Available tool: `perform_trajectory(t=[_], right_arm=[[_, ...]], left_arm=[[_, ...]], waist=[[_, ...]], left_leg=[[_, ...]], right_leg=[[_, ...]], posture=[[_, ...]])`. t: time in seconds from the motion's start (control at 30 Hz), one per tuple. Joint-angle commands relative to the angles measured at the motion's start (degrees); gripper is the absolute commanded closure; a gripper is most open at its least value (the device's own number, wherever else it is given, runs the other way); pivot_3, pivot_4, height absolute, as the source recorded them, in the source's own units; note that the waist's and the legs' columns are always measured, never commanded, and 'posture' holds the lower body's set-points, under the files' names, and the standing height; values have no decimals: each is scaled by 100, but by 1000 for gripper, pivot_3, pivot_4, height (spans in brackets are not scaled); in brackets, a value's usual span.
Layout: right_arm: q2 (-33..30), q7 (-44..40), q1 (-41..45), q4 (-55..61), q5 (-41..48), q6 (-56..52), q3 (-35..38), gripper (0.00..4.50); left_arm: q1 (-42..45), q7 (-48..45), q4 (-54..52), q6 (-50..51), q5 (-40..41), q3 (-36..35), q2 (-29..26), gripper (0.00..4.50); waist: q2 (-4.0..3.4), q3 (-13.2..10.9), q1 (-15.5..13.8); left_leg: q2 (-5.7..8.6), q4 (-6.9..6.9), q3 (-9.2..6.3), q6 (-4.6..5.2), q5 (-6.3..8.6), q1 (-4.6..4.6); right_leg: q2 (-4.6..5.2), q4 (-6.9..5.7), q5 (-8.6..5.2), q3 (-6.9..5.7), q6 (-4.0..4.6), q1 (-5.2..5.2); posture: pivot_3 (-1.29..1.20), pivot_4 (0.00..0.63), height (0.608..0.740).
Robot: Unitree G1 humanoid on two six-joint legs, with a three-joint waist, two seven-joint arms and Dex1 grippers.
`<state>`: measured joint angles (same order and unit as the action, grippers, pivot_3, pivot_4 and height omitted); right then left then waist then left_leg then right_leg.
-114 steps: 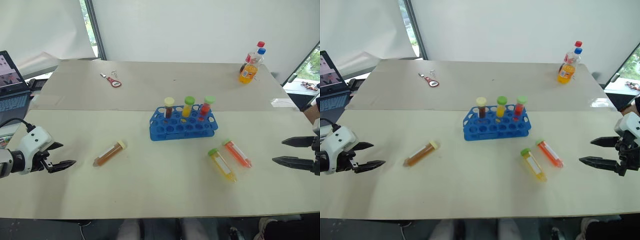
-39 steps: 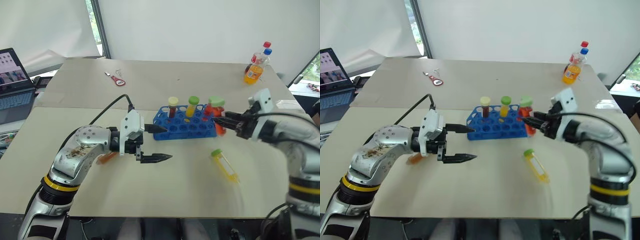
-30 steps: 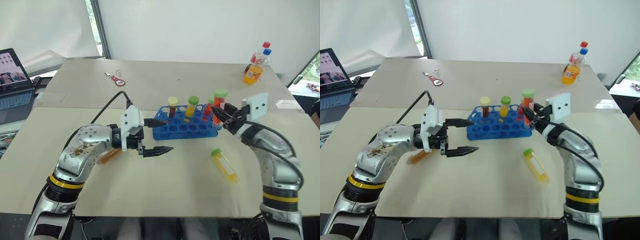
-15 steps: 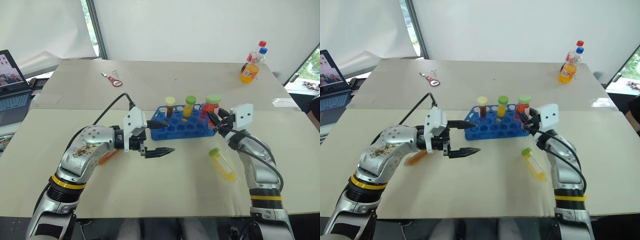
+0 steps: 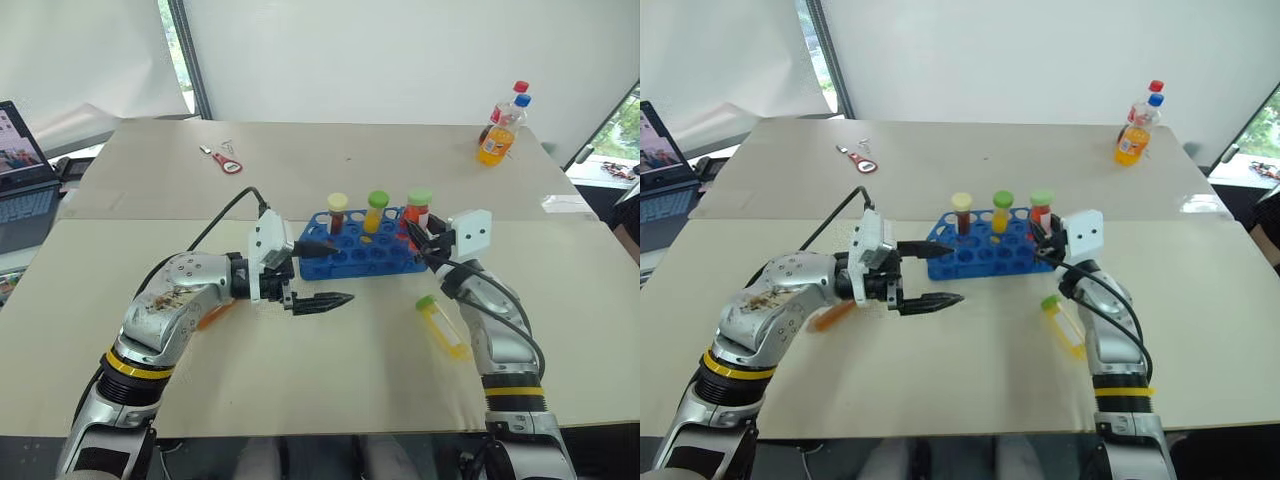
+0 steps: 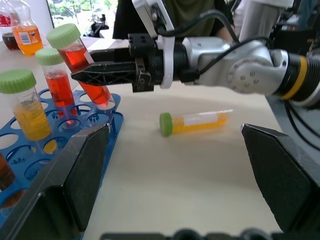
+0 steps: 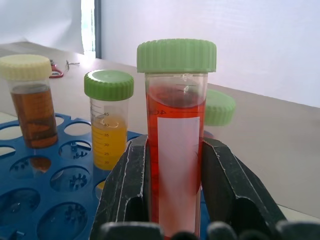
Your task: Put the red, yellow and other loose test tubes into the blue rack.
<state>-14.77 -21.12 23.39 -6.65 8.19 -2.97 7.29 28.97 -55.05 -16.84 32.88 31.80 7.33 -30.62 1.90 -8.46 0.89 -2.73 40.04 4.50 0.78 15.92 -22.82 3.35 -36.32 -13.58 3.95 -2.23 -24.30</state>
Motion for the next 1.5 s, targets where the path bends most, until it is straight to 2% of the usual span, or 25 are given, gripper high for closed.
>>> perform_trajectory(t=[0.03,0.3,0.37,0.6,0.77,0.97,1.1,1.17,1.33,1.5], right_arm=[[110,194,8,-60,150,152,162,3492],[311,345,-110,-8,266,297,149,3492],[355,389,-139,28,297,302,157,2442],[337,403,-238,247,275,254,80,53],[9,234,-549,1000,468,-352,180,19],[-1413,-491,-1504,2877,1124,-2107,529,19],[-2162,-714,-1727,3622,1756,-3425,859,19],[-2720,-806,-1795,4052,2101,-4450,901,19],[-3589,-726,-1292,4285,2683,-6722,530,19],[-3735,-635,-396,3546,2664,-7916,-101,19]], left_arm=[[144,186,-251,81,164,-175,105,0],[149,419,-342,143,131,-159,233,0],[155,454,-354,147,123,-142,247,0],[217,522,-328,154,91,-129,276,0],[208,555,-347,145,46,-105,298,0],[49,494,-330,42,-142,-34,160,0],[-16,364,-336,-37,-240,32,56,0],[-69,206,-349,-139,-332,114,-58,0],[-207,-198,-461,-366,-459,299,-365,0],[-370,-332,-657,-491,-512,400,-442,0]], waist=[[0,0,3],[-1,0,14],[-1,1,14],[-2,0,12],[-2,0,-17],[-3,0,-46],[-6,0,-3],[-7,1,-6],[-5,1,-4],[-4,0,-24]], left_leg=[[0,0,0,0,0,1],[0,-2,0,-2,-1,2],[0,-4,-1,-2,-1,3],[0,-6,-1,-3,-2,2],[1,-8,-2,-3,-1,0],[2,-11,-5,1,1,-4],[2,-10,-7,1,0,0],[3,-10,-11,1,0,7],[5,-11,-17,2,0,3],[8,-7,-20,2,0,-2]], right_leg=[[0,0,0,0,0,0],[0,-2,1,1,1,1],[0,-2,1,1,1,1],[0,0,1,1,1,-1],[1,2,1,1,1,-1],[3,12,0,0,0,0],[-3,10,0,5,1,2],[-5,8,0,6,2,9],[-3,15,0,6,2,9],[-2,18,0,7,2,6]], posture=[[0,150,740],[0,150,740],[0,150,740],[0,150,740],[0,150,740],[0,150,740],[0,150,740],[0,150,740],[0,150,740],[0,150,740]])
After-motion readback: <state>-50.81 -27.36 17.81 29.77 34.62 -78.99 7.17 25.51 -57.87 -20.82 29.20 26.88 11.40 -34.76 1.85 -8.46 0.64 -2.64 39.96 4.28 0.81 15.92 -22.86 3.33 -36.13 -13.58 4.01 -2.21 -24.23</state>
